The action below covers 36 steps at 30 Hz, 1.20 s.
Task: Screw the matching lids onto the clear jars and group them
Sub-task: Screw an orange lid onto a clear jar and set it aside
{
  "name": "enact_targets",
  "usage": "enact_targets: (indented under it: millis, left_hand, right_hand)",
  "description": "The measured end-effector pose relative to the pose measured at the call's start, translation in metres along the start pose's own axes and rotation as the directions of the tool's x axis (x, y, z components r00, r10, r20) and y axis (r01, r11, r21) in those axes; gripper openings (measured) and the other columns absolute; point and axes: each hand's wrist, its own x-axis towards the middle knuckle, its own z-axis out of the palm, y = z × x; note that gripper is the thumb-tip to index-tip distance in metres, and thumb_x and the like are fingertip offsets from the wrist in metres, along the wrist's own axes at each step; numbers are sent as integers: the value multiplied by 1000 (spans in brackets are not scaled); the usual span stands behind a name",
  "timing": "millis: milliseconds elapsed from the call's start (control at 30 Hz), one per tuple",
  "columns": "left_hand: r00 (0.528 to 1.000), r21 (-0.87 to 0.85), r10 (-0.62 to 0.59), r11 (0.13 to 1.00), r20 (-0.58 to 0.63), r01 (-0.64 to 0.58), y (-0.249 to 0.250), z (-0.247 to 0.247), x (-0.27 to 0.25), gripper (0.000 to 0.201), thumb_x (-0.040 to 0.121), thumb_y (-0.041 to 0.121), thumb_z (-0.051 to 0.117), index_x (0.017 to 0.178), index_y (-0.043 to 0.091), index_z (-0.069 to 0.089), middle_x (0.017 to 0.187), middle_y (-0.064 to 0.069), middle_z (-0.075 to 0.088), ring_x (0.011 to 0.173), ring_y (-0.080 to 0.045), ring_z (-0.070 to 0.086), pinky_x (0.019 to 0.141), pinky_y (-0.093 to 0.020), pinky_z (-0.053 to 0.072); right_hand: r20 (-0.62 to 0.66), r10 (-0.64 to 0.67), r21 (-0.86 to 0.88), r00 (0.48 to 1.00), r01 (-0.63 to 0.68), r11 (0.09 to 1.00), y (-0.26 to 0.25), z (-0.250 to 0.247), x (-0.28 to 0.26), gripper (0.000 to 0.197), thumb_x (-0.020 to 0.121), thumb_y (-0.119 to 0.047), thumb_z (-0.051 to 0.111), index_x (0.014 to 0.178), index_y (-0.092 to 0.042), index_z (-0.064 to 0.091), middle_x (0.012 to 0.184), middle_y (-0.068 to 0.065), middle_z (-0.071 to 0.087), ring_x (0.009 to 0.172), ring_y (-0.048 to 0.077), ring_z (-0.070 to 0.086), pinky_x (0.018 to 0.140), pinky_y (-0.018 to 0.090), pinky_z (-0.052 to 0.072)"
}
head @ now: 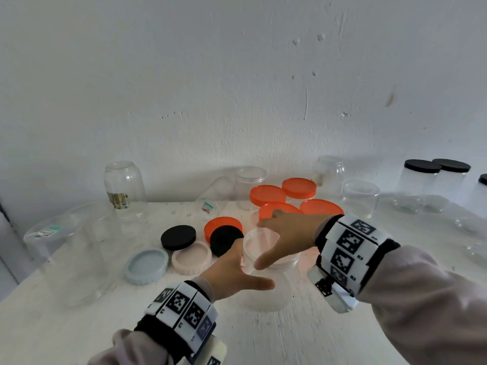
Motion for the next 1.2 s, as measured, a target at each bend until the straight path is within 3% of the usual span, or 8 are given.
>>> enact_targets:
  millis: [100, 200, 333, 667, 900, 967, 1033, 1200]
  left_hand:
    - [1000, -5, 6, 1000, 11, -6, 1, 0, 0, 100, 65, 38, 85, 143, 29, 24, 129, 20, 44, 120, -3, 43, 89, -16, 39]
    - [1000, 4, -1, 1000, 0, 1, 0, 0, 1, 102, 63, 41, 86, 143, 31, 22, 122, 26, 42, 117, -2, 43, 84, -13, 37]
    - [1000, 14, -25, 1000, -8, 25, -1, -1, 2, 105, 61, 44, 86, 143, 33, 21, 117, 29, 41, 115, -2, 42, 84, -13, 35]
    - [1000, 14, -15, 1000, -25, 15, 3, 0, 0, 101, 61, 39, 87, 141, 29, 26, 132, 15, 45, 120, -7, 45, 94, -22, 40]
    - [1000, 29, 13, 999, -13, -13, 5, 0, 1, 90, 63, 37, 86, 132, 41, 29, 132, 18, 40, 119, -5, 43, 95, -21, 39]
    - [1000, 44, 18, 999, -2, -18, 5, -1, 0, 79, 60, 41, 86, 115, 55, 32, 126, 25, 41, 116, -1, 45, 93, -17, 42]
    - [1000, 45, 23, 999, -2, -22, 5, -4, -2, 74, 54, 45, 86, 108, 59, 37, 119, 30, 46, 111, 6, 48, 82, -8, 43]
    - [995, 35, -33, 999, -99, 37, -6, -15, -2, 95, 45, 53, 87, 125, 43, 36, 120, 26, 50, 114, 4, 49, 88, -11, 40]
  right_hand:
    - [-18, 51, -33, 999, -51, 998, -1, 4, 1, 98, 65, -82, 56, 144, -31, 29, 140, -2, 31, 122, 22, 43, 93, 40, 43]
    - [45, 40, -20, 998, -39, 999, 1, 2, 1, 101, 61, -79, 62, 144, -36, 25, 141, -4, 30, 127, 23, 40, 98, 44, 41]
    - [15, -8, 32, 1000, 8, 999, 4, 3, 1, 96, 62, -67, 73, 142, -37, 29, 134, -7, 38, 122, 19, 41, 98, 42, 41]
    - [-163, 41, -17, 986, -44, 999, 2, 26, 1, 101, 63, -85, 51, 143, -26, 31, 137, 3, 34, 125, 28, 35, 93, 42, 42]
    - [-272, 1, -66, 962, -19, 998, 4, 36, -1, 105, 65, -89, 41, 145, -23, 28, 139, 6, 35, 122, 29, 38, 93, 40, 42]
    - [-240, -37, 8, 970, 40, 999, 13, 32, -2, 102, 67, -87, 44, 147, -26, 26, 143, 3, 33, 127, 26, 36, 97, 40, 39]
    - [-240, -74, 160, 968, 114, 980, 30, 25, -4, 93, 72, -80, 48, 147, -29, 26, 145, -2, 36, 124, 15, 39, 99, 35, 36]
    - [-456, 40, 326, 889, 126, 937, 103, 4, -6, 73, 81, -59, 59, 143, -26, 38, 129, -8, 48, 92, -2, 46, 82, 21, 37]
